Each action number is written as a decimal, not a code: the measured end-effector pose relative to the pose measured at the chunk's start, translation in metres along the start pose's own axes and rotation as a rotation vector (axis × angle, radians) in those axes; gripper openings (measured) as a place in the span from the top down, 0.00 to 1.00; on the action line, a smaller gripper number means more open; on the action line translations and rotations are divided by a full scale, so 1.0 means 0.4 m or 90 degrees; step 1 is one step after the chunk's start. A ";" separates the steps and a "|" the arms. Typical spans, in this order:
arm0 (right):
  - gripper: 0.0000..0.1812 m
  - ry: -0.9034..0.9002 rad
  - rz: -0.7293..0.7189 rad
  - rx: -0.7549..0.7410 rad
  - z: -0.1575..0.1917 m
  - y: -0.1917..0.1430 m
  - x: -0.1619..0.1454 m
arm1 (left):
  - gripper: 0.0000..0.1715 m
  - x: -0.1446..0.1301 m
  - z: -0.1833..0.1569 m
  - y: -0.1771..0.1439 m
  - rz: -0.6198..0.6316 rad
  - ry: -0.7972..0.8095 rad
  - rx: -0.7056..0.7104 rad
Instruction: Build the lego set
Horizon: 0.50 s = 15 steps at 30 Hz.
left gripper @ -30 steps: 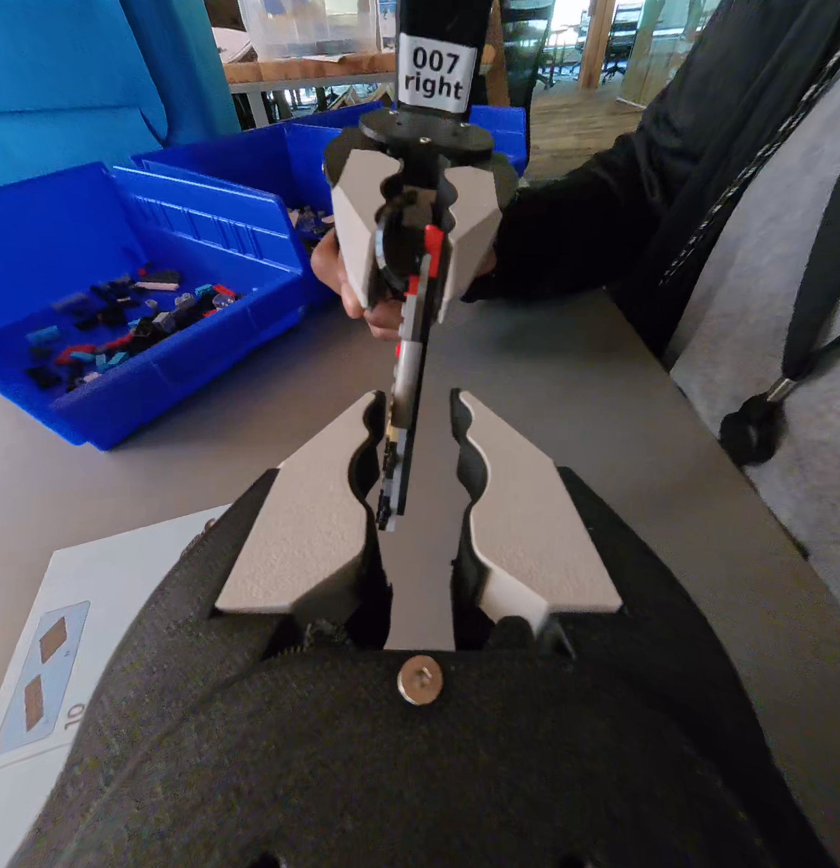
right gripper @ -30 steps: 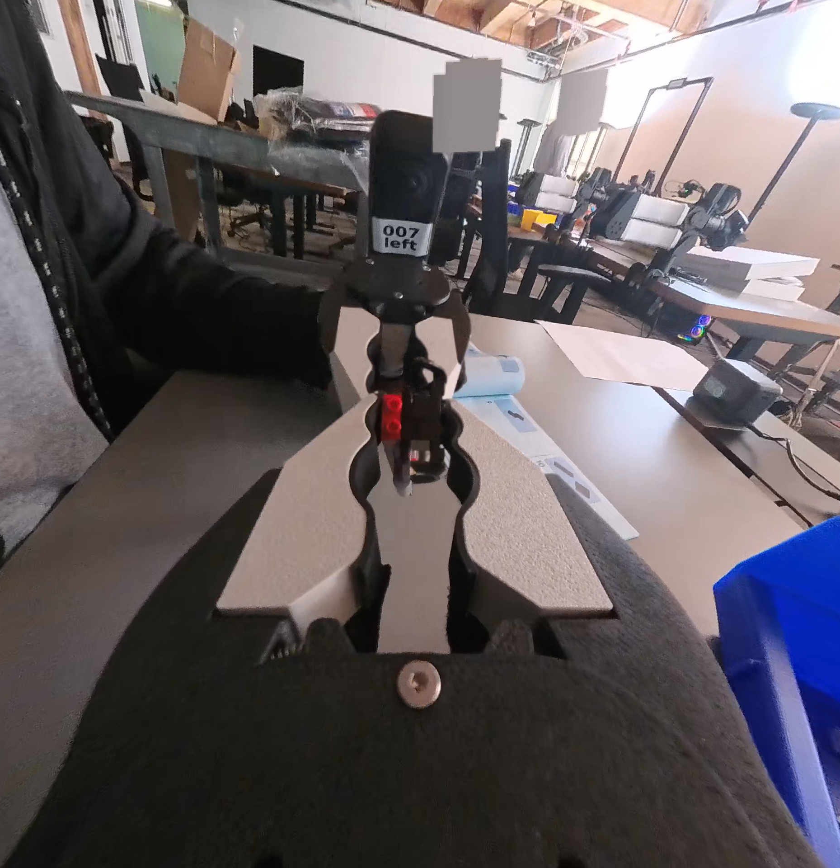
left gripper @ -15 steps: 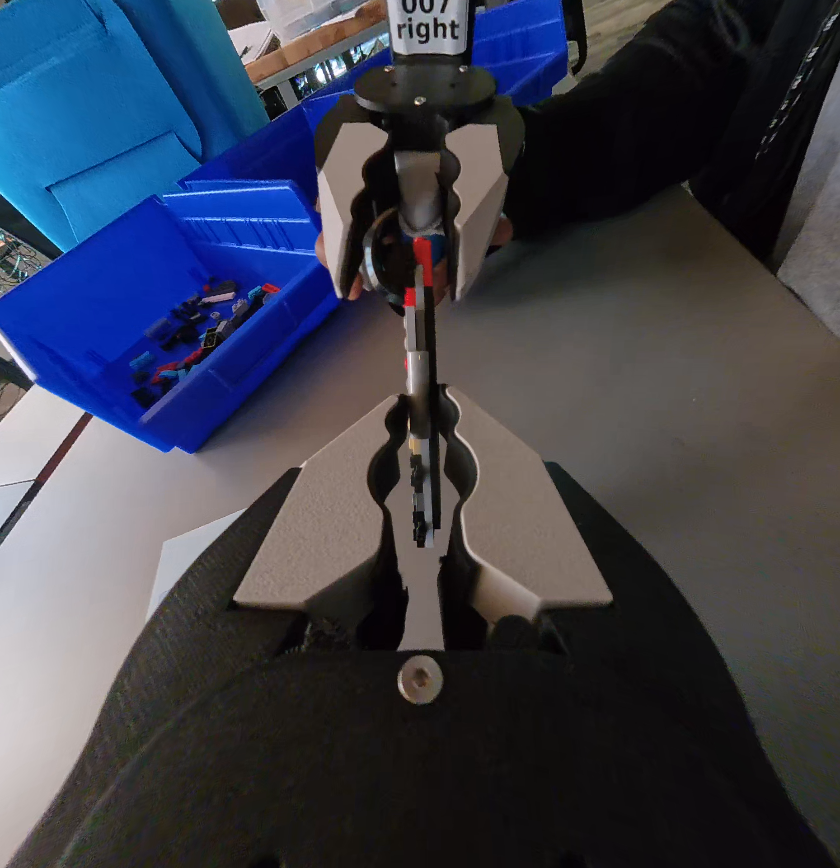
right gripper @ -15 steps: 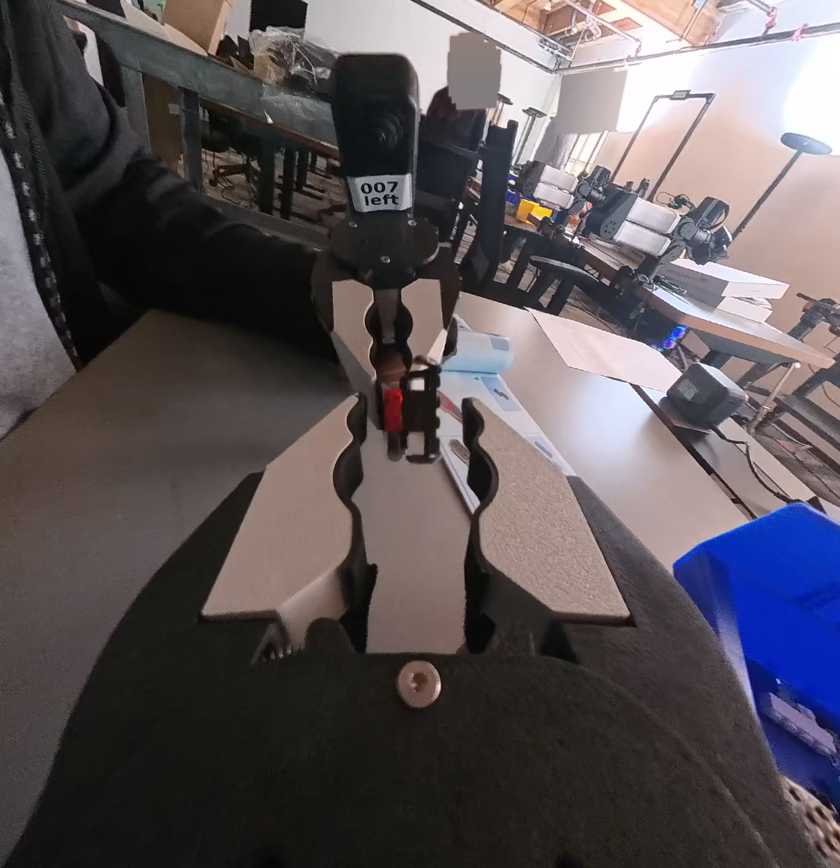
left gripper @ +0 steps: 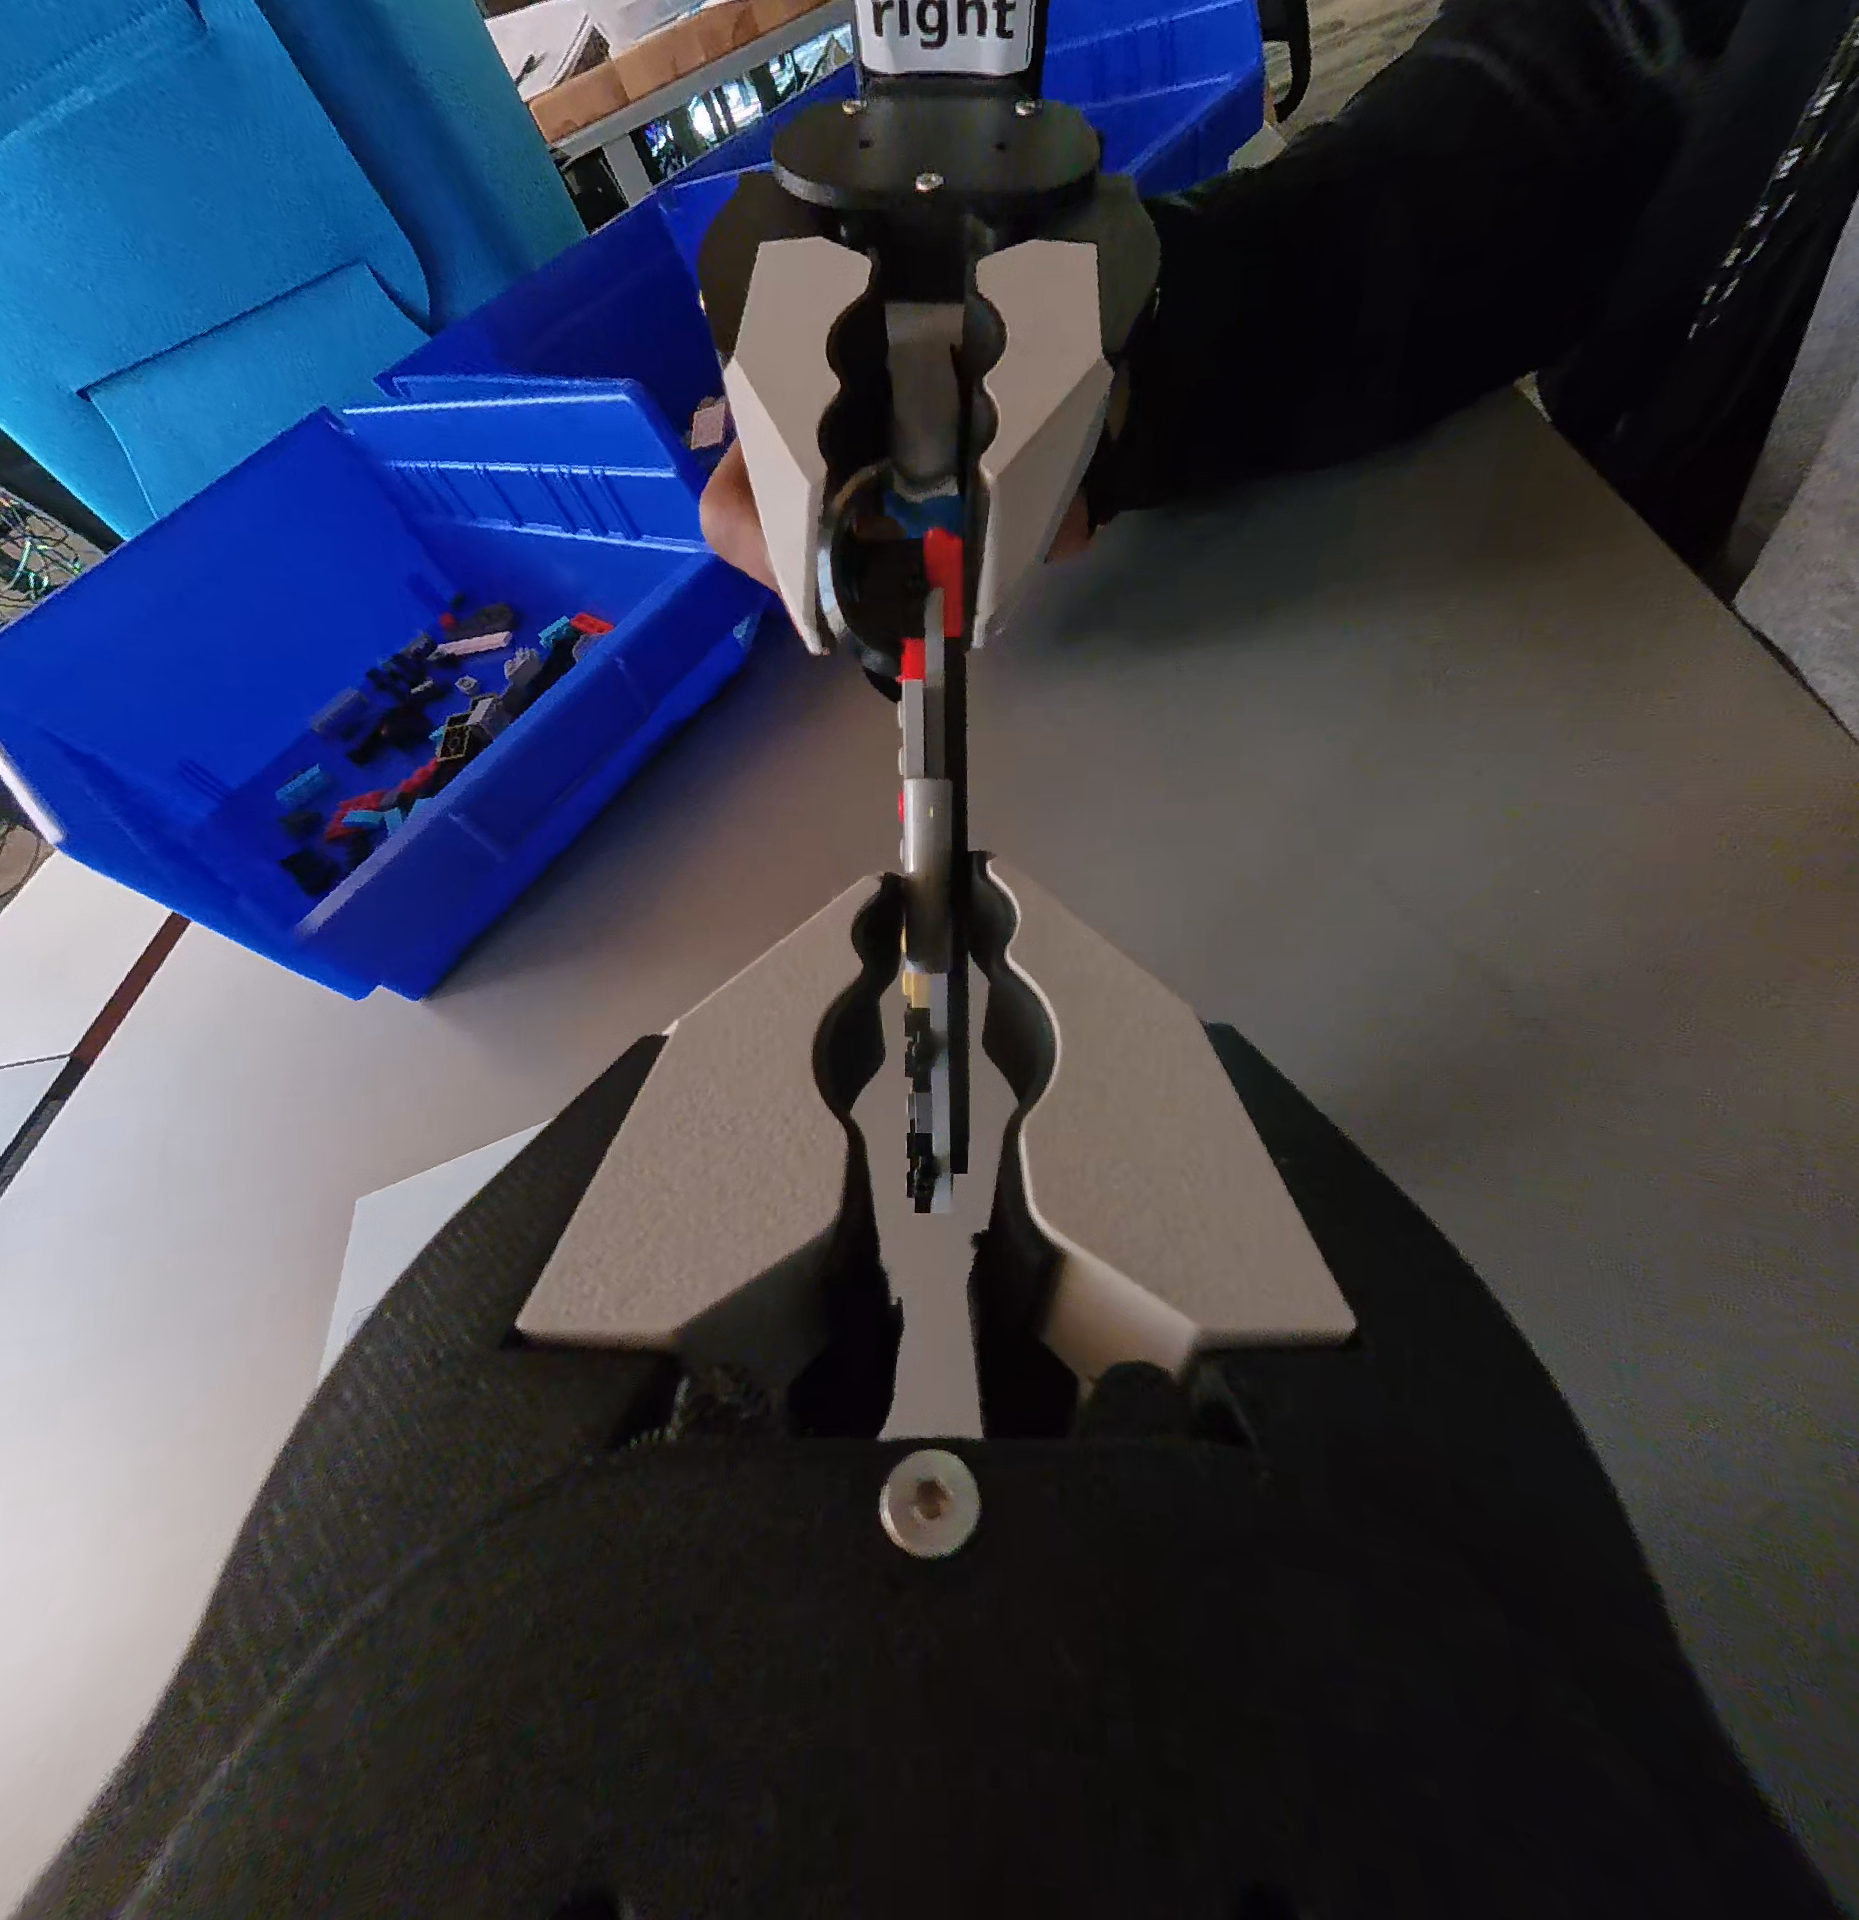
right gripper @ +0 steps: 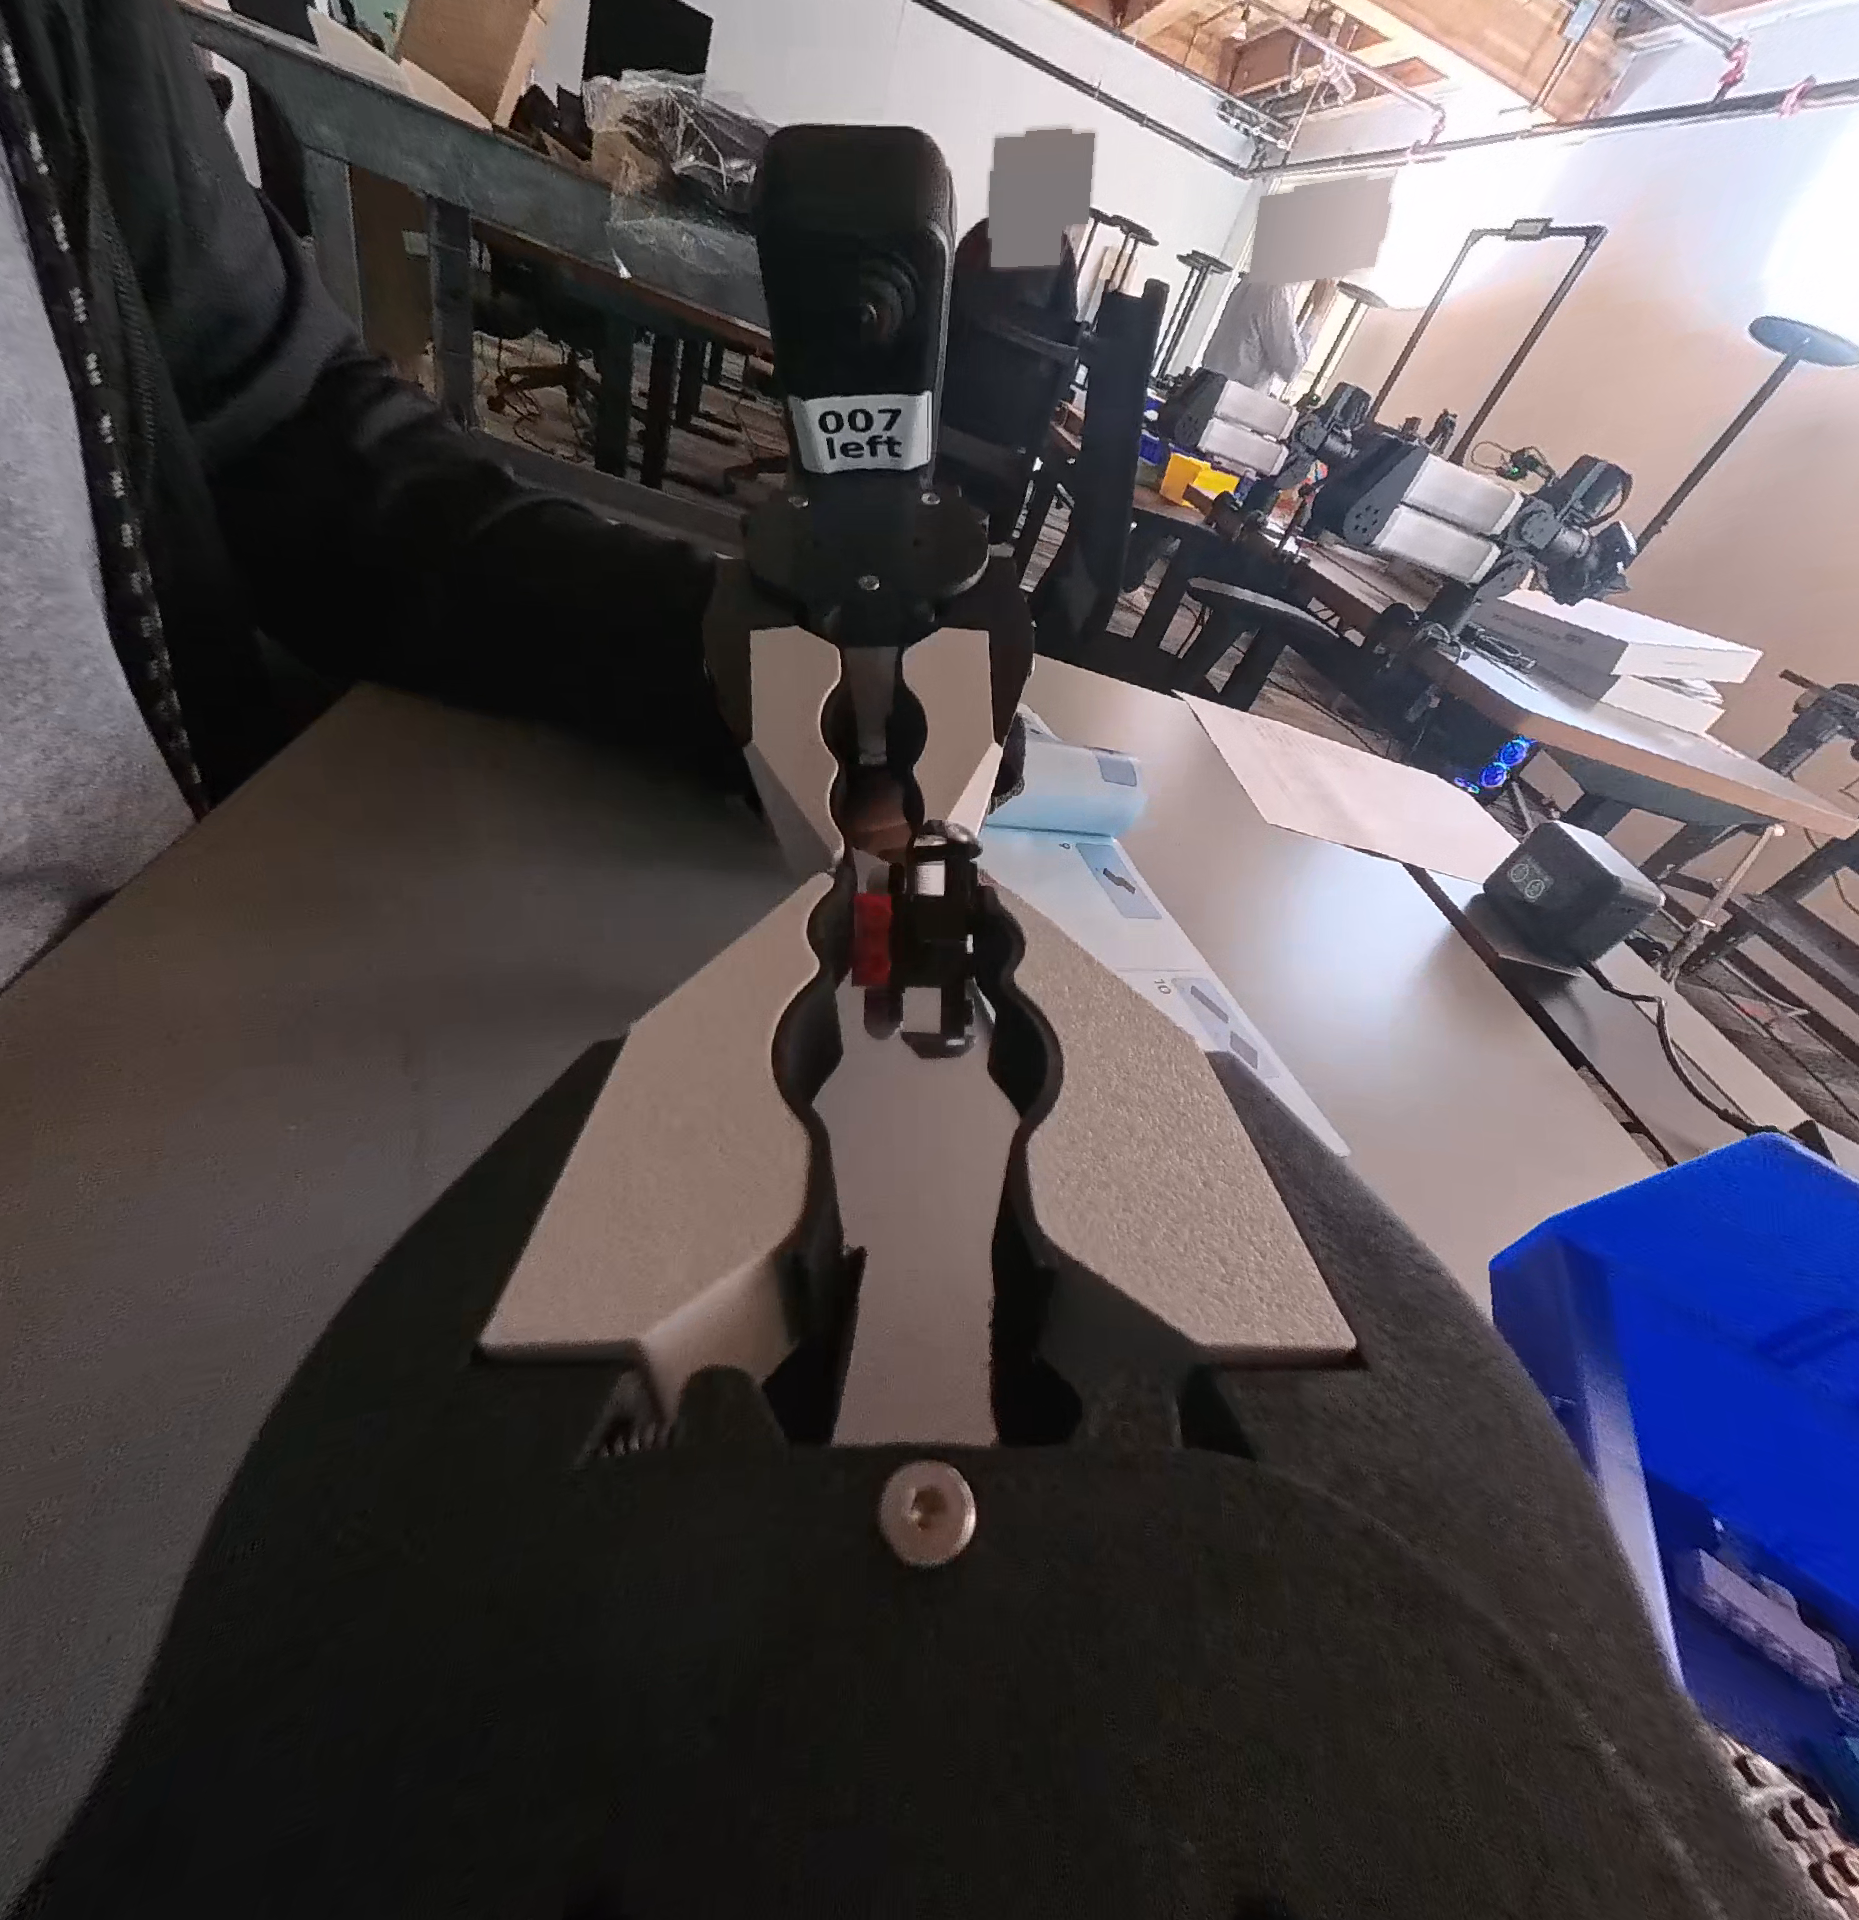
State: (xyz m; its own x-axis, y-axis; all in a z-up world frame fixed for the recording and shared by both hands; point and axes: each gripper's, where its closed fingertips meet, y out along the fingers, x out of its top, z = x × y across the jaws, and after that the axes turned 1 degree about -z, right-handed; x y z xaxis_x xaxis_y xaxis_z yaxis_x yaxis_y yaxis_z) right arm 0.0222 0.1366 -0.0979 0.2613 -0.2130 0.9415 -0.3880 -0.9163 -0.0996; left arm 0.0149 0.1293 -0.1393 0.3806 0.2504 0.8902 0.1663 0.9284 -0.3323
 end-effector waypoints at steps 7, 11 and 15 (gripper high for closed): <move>0.86 -0.006 0.009 0.004 0.000 -0.001 -0.004 | 0.94 -0.002 -0.003 0.004 0.006 -0.001 -0.003; 0.86 -0.010 0.006 0.006 0.000 -0.003 -0.005 | 0.94 0.000 -0.005 0.005 0.005 -0.006 -0.008; 0.86 -0.008 0.005 0.002 -0.003 -0.003 -0.005 | 0.94 0.000 -0.004 0.005 0.005 -0.011 -0.008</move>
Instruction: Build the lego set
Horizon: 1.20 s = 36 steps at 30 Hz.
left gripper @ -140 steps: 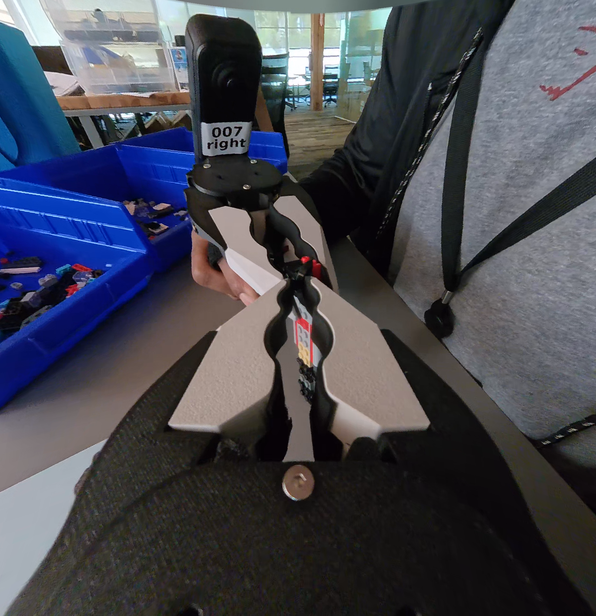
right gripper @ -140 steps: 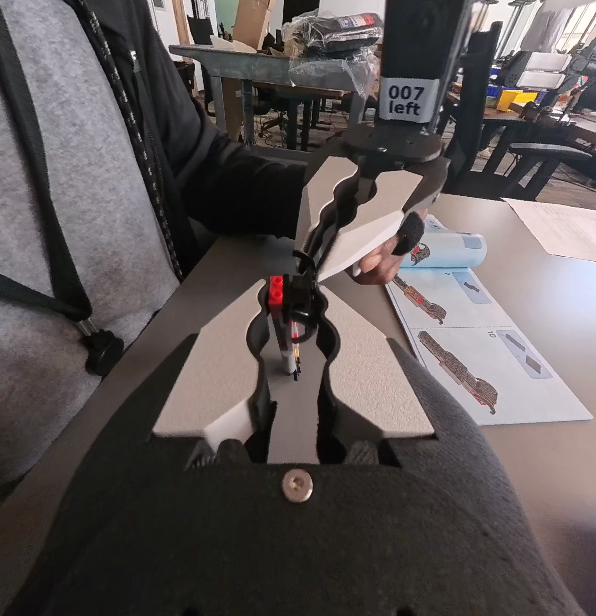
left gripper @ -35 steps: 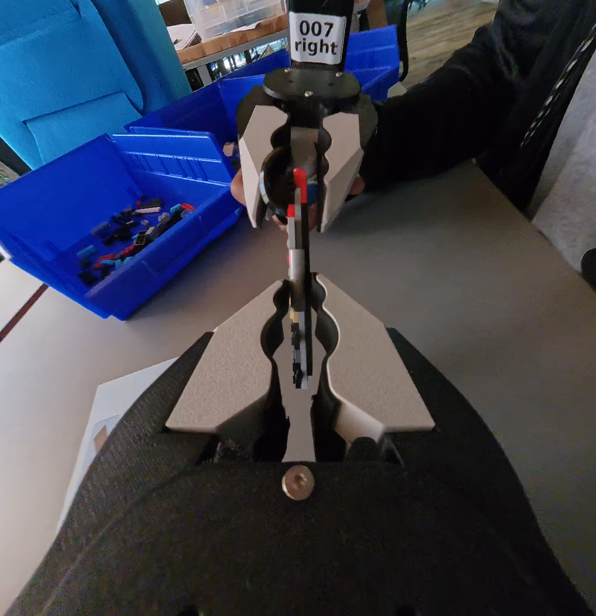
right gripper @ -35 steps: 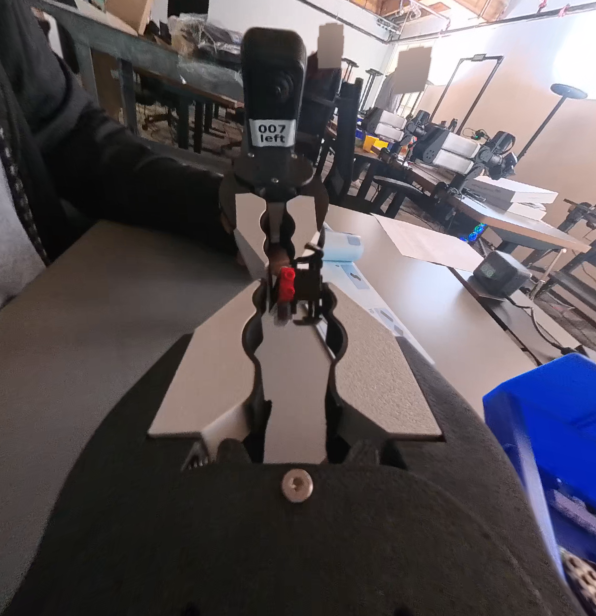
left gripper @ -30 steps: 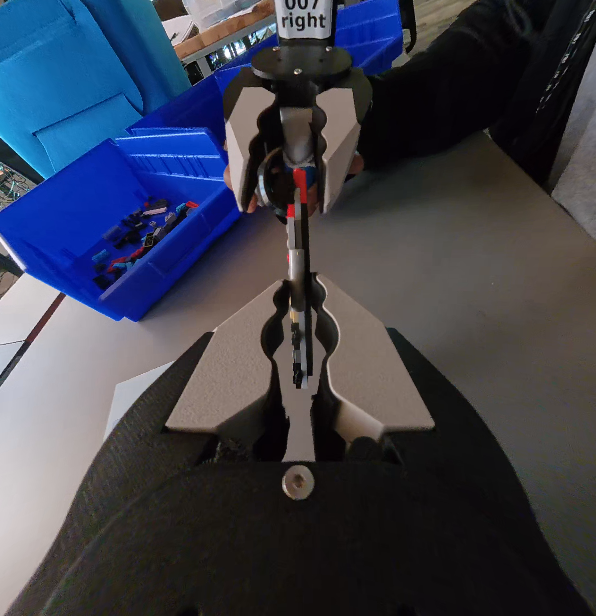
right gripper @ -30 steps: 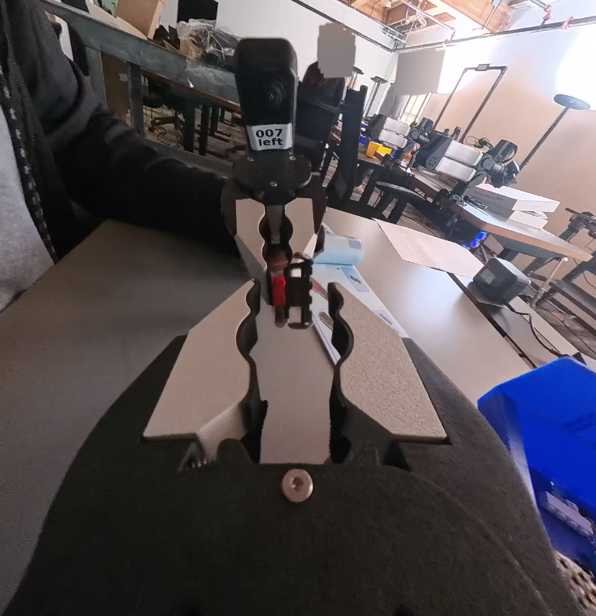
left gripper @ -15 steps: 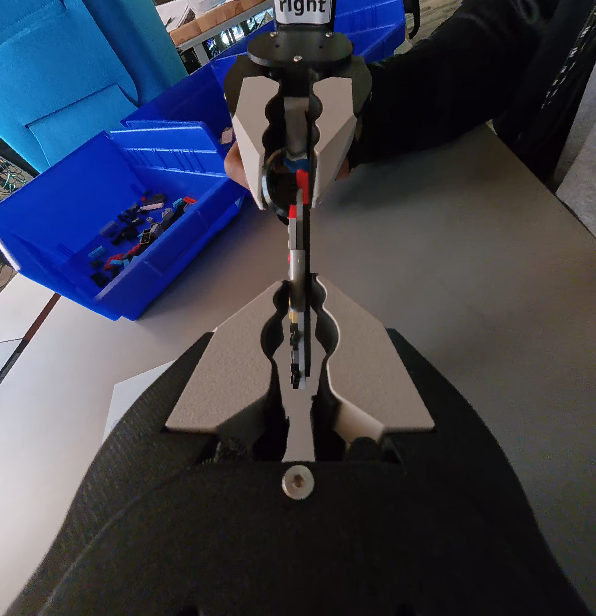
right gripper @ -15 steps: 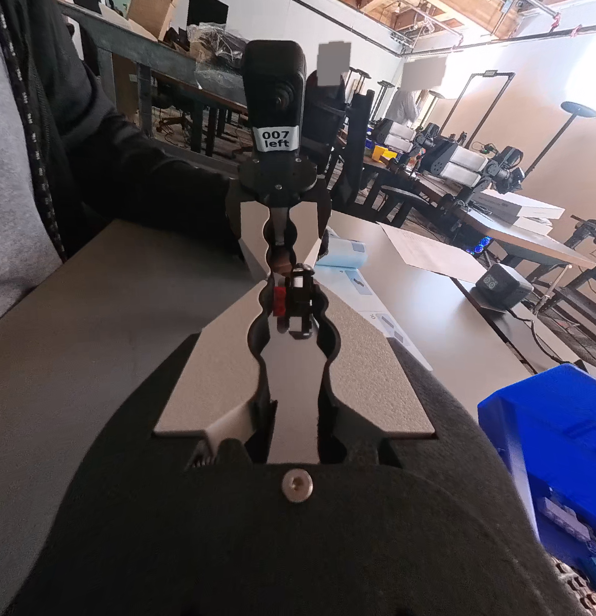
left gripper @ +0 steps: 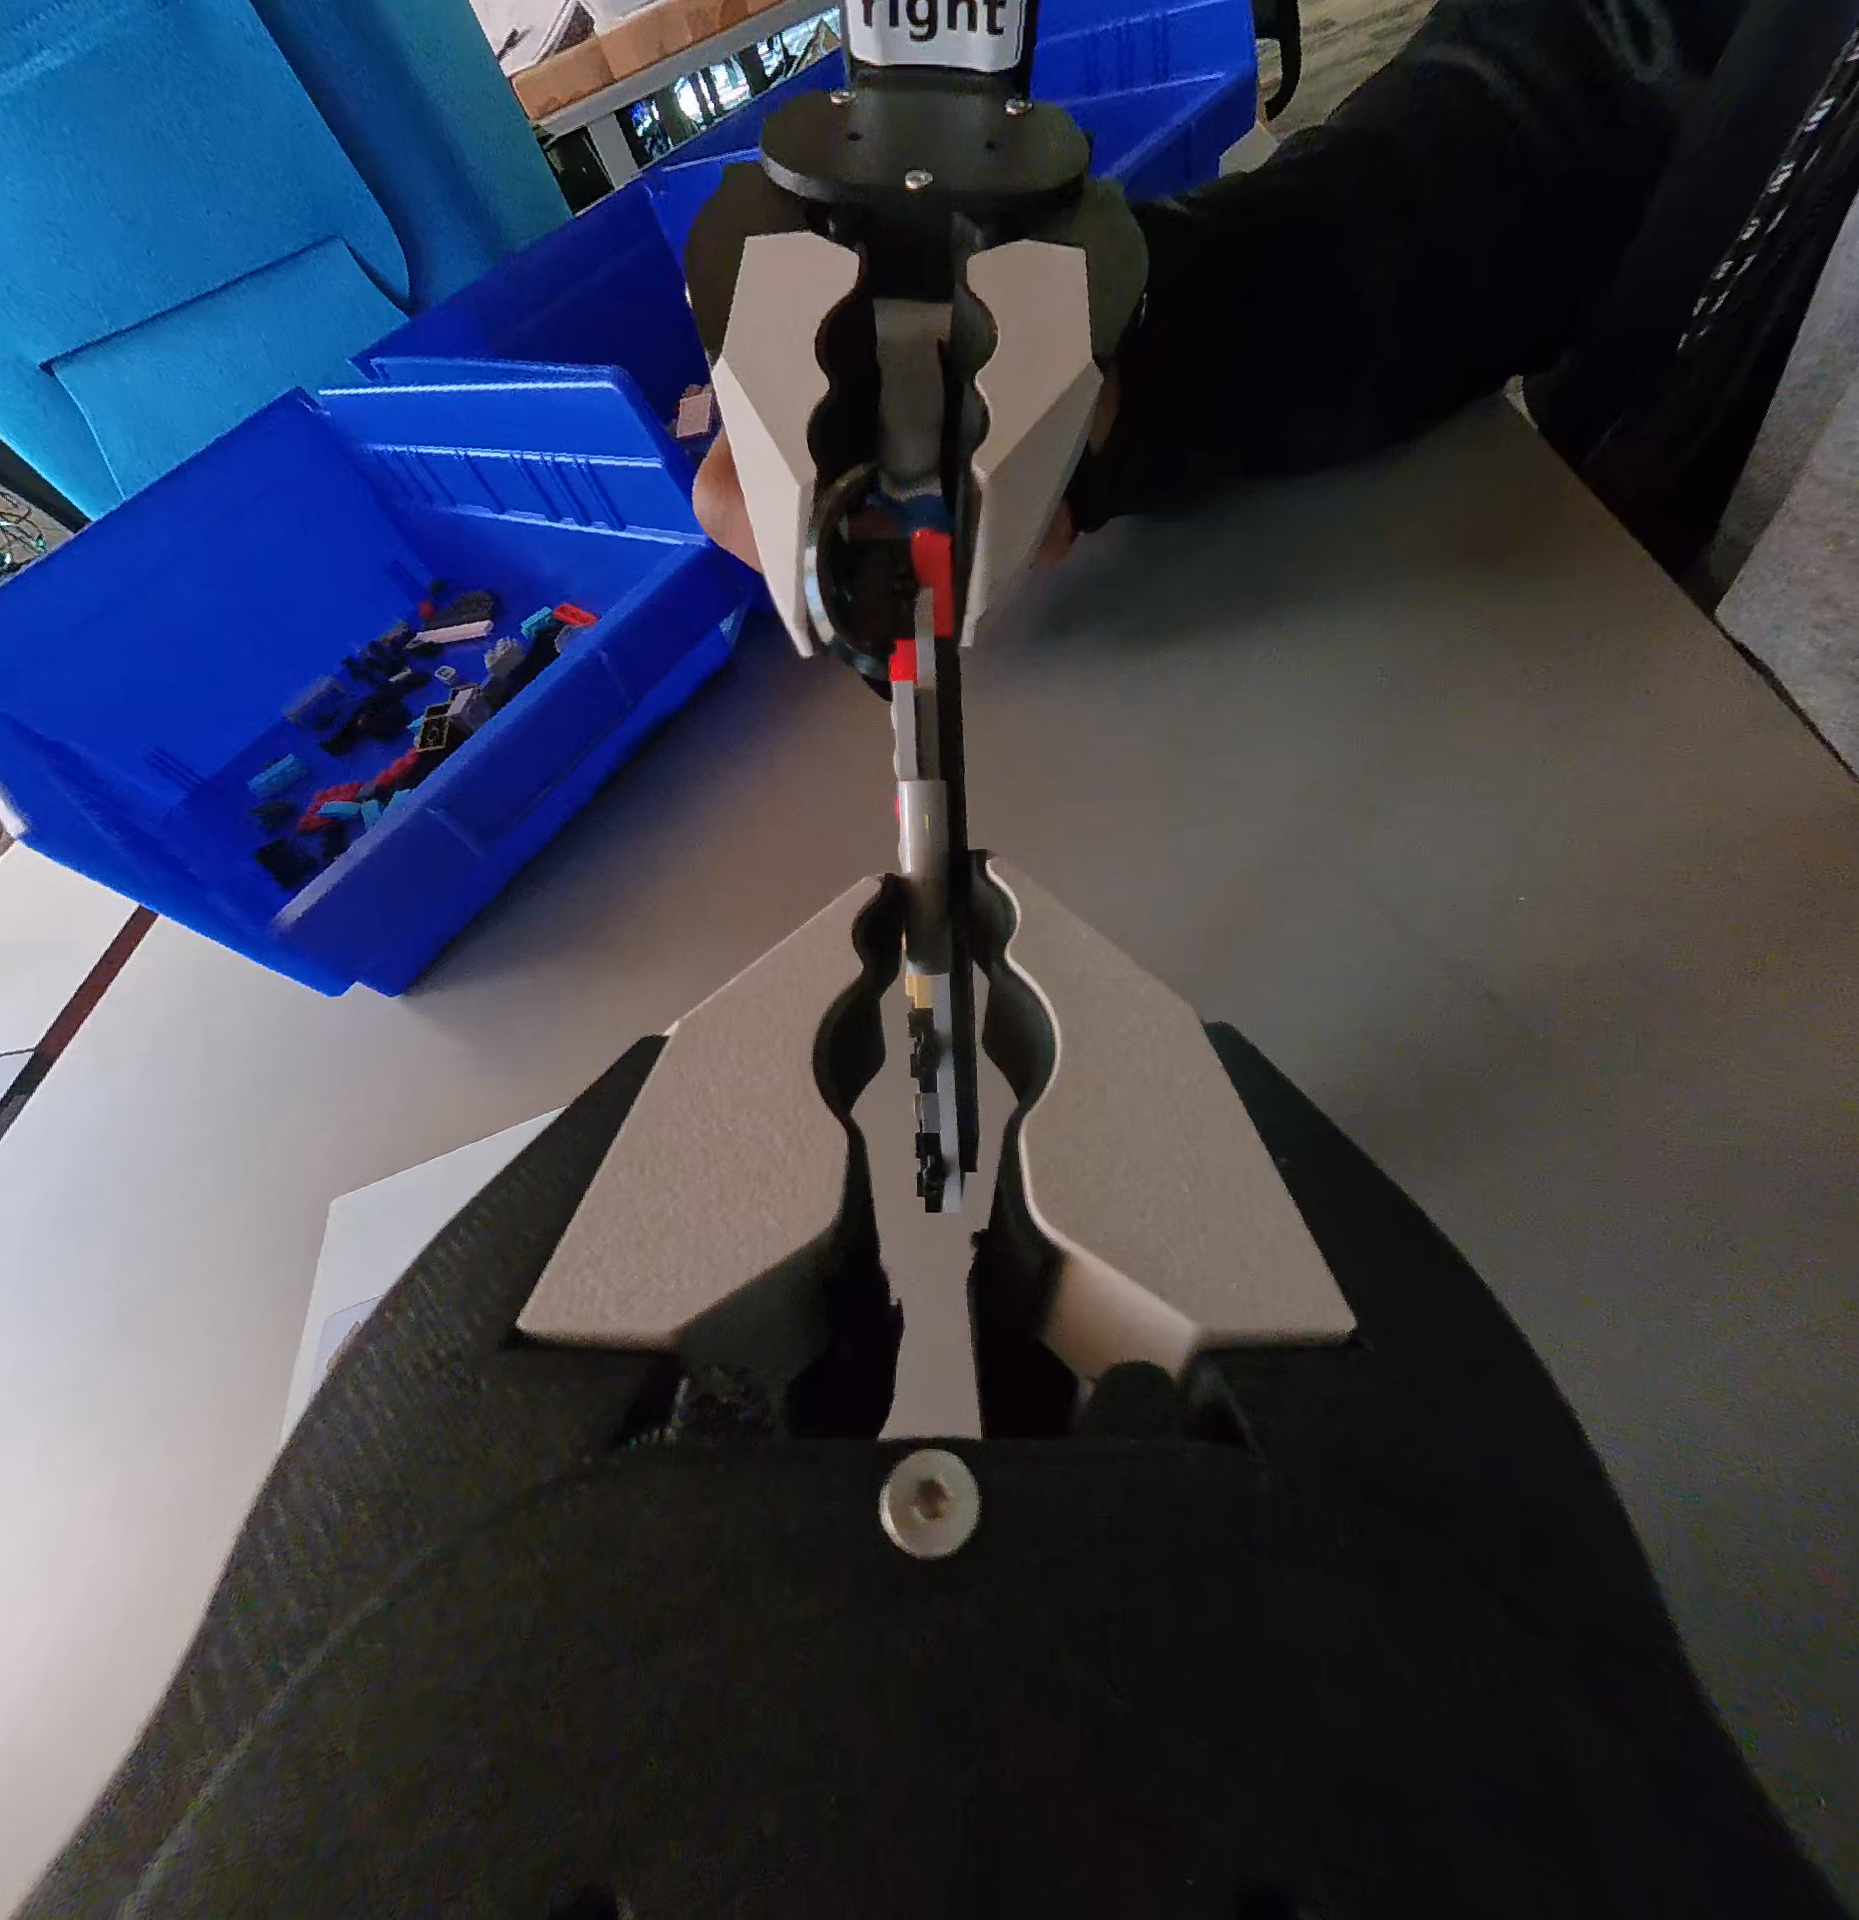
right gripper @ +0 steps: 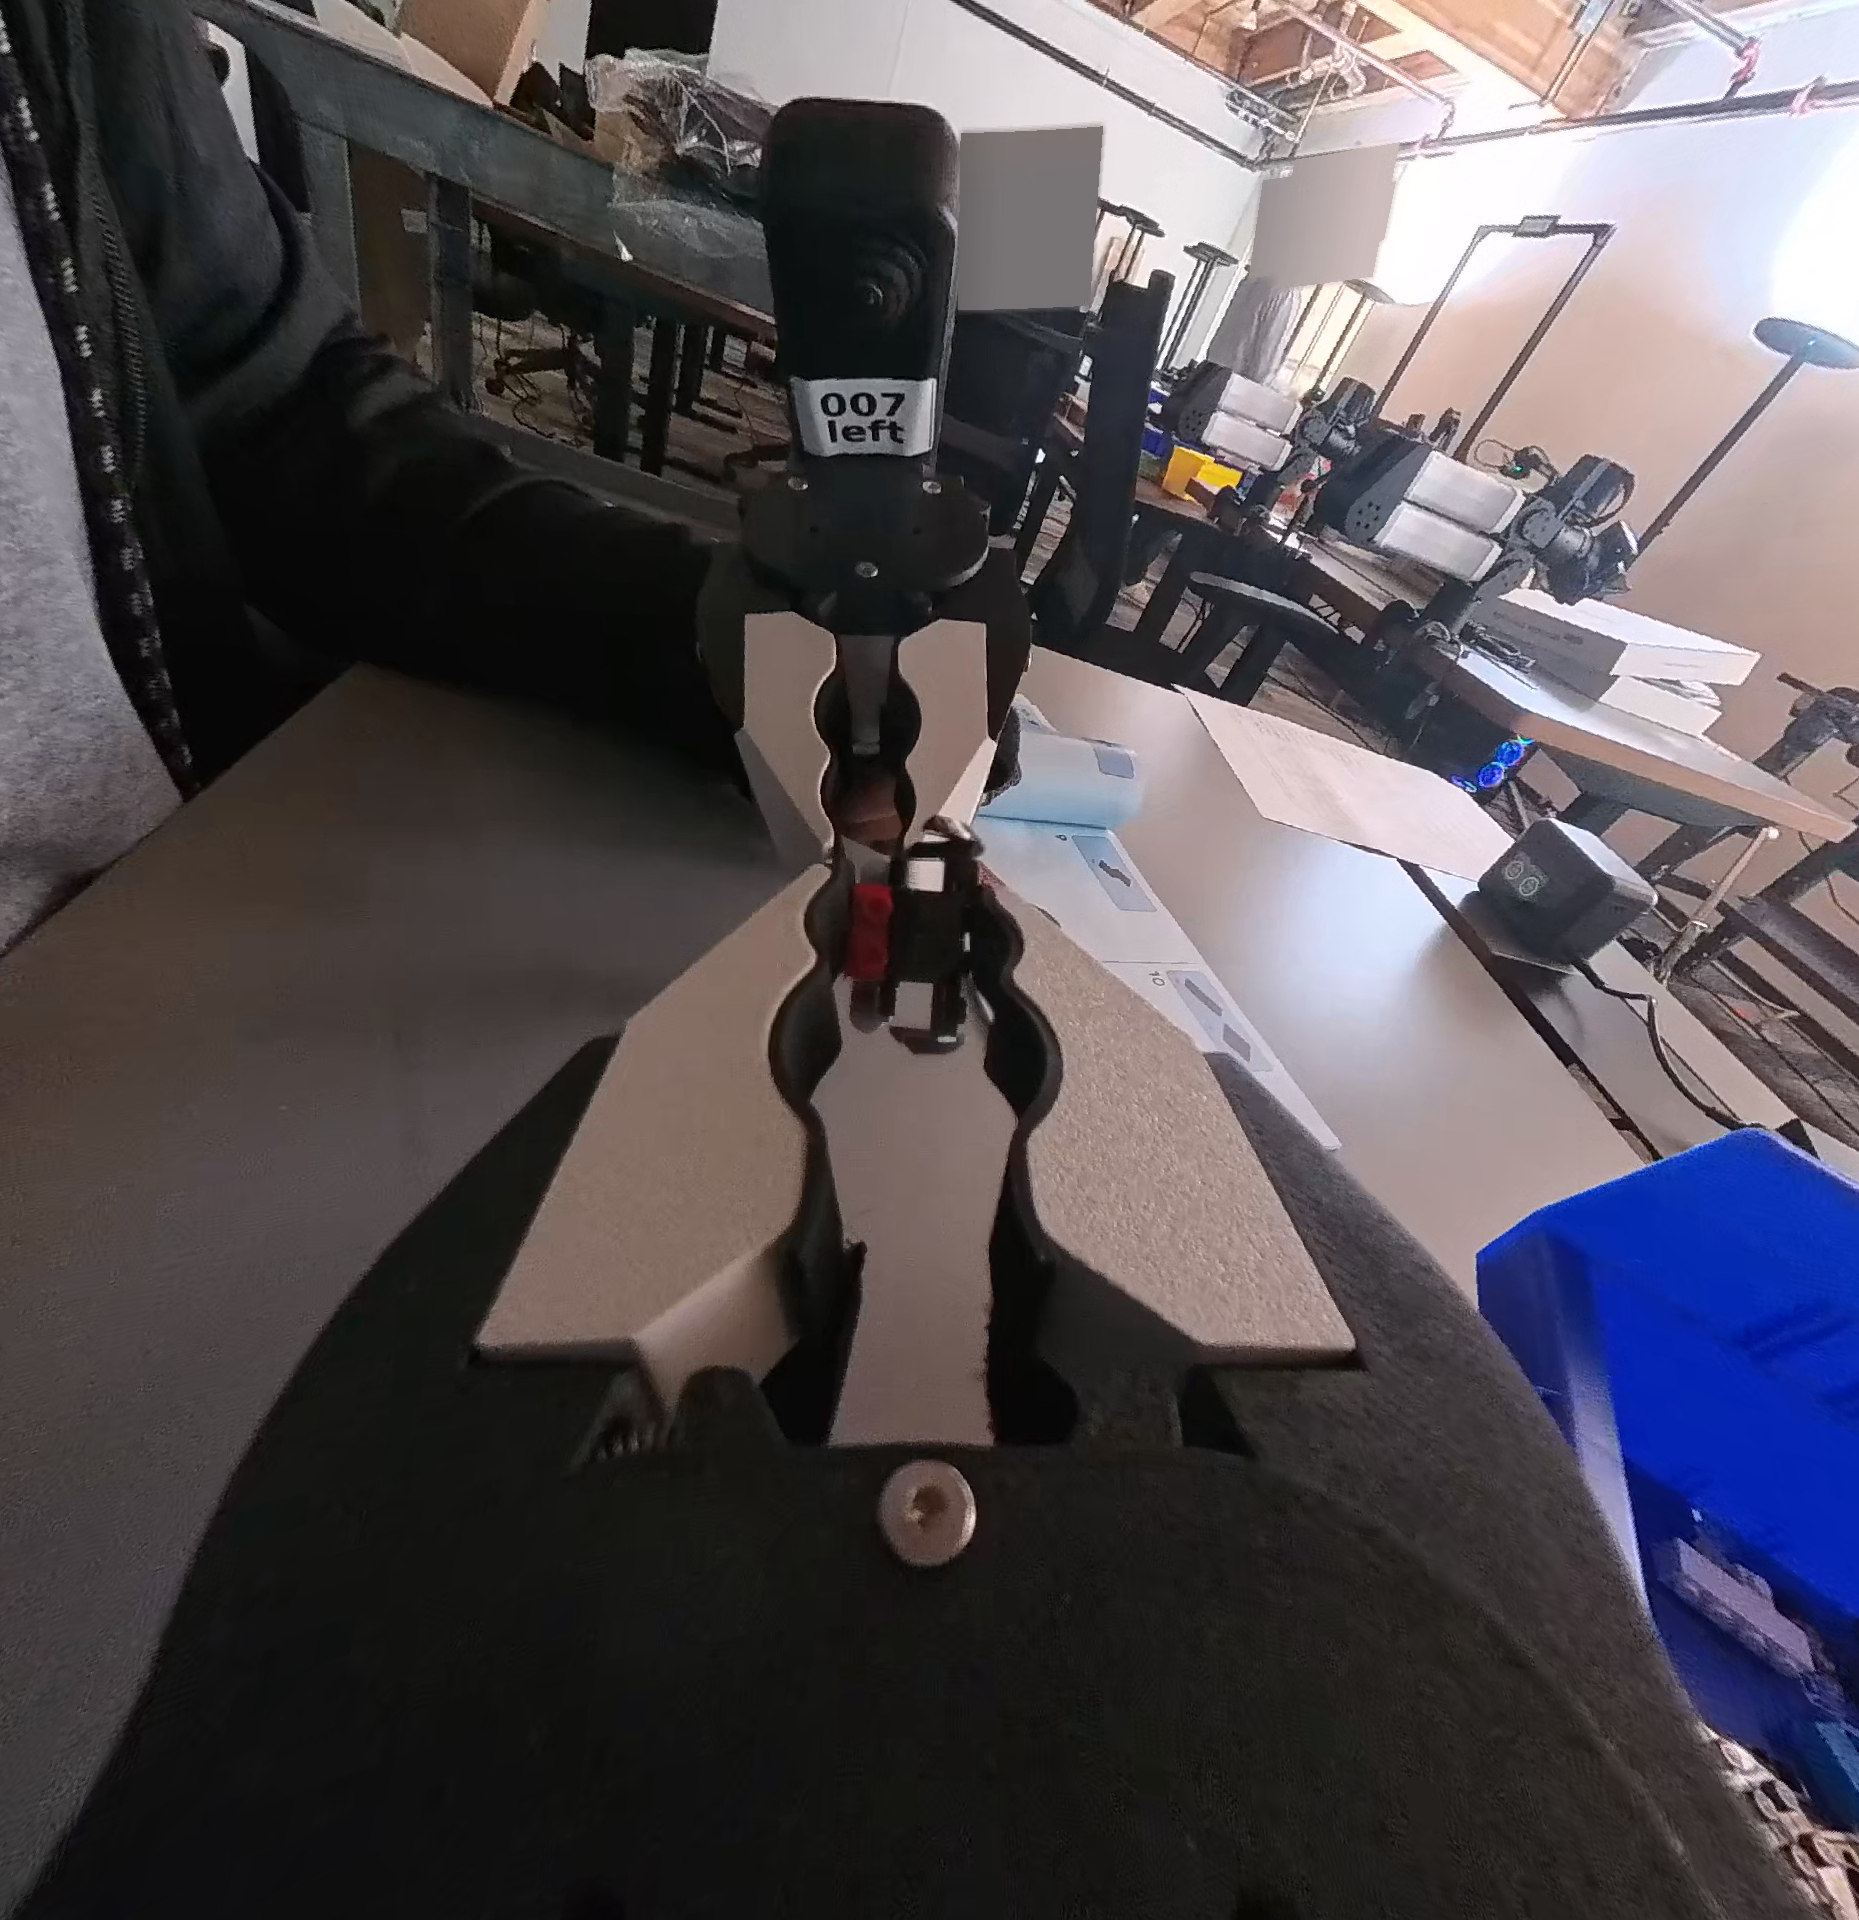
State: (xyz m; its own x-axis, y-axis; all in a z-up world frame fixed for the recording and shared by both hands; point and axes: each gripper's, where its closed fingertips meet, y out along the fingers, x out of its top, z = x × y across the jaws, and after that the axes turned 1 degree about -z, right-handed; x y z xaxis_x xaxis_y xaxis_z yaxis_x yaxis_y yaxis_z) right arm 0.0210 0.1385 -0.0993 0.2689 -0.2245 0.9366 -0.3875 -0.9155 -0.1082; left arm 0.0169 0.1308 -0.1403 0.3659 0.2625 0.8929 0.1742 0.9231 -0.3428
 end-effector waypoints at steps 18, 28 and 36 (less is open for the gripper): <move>0.87 -0.006 0.026 -0.027 -0.020 -0.023 -0.013 | 0.93 -0.014 0.015 -0.003 0.025 -0.013 0.017; 0.87 -0.016 0.029 -0.028 -0.019 -0.023 -0.014 | 0.94 -0.015 0.009 -0.001 0.026 -0.017 0.008; 0.87 -0.029 0.030 -0.032 -0.020 -0.024 -0.012 | 0.94 -0.014 0.008 0.000 0.024 -0.017 0.006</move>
